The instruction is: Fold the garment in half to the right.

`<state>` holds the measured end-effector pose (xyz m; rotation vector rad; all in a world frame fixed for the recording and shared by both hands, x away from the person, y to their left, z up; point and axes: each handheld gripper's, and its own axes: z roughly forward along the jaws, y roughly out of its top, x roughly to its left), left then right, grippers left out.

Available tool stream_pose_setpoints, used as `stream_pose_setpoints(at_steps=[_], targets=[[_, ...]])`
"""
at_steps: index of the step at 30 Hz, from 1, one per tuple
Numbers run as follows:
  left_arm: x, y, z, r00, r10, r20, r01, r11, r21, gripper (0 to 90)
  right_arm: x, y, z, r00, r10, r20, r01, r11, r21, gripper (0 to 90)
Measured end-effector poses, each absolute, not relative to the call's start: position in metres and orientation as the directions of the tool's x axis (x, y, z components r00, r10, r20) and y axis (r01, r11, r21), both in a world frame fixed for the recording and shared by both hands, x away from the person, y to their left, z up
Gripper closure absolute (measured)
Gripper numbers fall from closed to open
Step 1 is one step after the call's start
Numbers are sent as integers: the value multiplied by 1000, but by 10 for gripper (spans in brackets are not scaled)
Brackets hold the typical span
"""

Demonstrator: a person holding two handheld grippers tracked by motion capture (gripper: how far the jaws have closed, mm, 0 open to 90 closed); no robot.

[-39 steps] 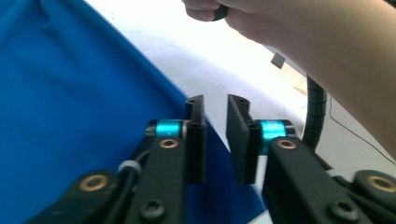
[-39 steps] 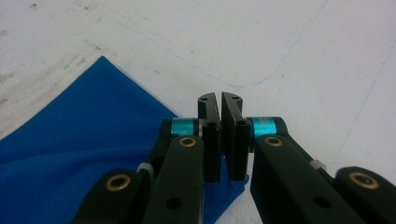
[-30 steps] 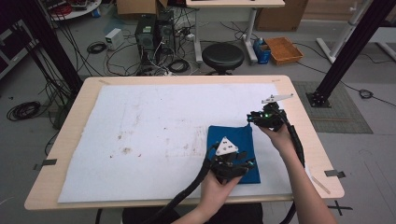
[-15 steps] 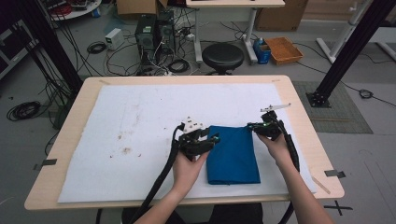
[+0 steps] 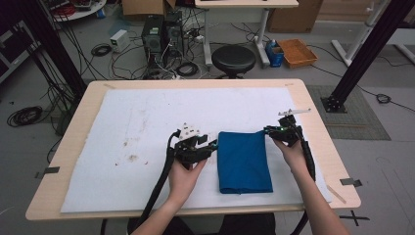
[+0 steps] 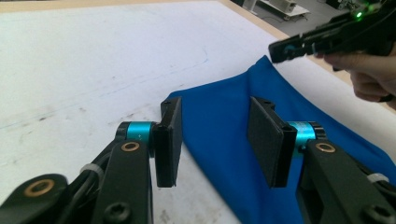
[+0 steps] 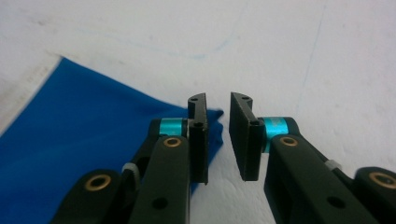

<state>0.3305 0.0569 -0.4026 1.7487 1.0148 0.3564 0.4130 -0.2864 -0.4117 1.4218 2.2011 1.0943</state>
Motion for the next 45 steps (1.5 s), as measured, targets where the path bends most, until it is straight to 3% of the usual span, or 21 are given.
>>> stream_pose_setpoints(at_steps=[8, 14, 17, 23, 28, 31, 33, 36, 45], targets=[[332, 77, -404, 576, 785, -226, 467, -90, 880, 544, 403, -281, -406, -465, 868, 177, 648, 197, 736, 671], [332, 89, -401, 568, 792, -226, 453, -72, 888, 532, 357, -292, -404, -511, 845, 158, 596, 216, 773, 647], [330, 95, -397, 581, 783, -222, 436, -70, 897, 482, 330, -296, -405, -543, 824, 163, 576, 224, 786, 630], [324, 106, -389, 600, 776, -195, 390, -71, 918, 443, 281, -296, -414, -584, 791, 184, 578, 246, 778, 573], [317, 119, -382, 598, 787, -149, 364, -101, 926, 437, 262, -295, -425, -584, 788, 195, 614, 271, 741, 574], [312, 130, -380, 594, 792, -138, 358, -107, 927, 437, 259, -294, -434, -588, 776, 227, 651, 288, 702, 667], [310, 138, -379, 590, 795, -141, 356, -100, 929, 437, 257, -293, -437, -604, 767, 218, 651, 316, 690, 790], [306, 148, -380, 578, 802, -148, 360, -88, 929, 437, 252, -294, -435, -620, 762, 185, 629, 342, 698, 899], [301, 164, -380, 563, 811, -161, 363, -67, 929, 437, 243, -303, -433, -606, 773, 187, 631, 325, 704, 900]])
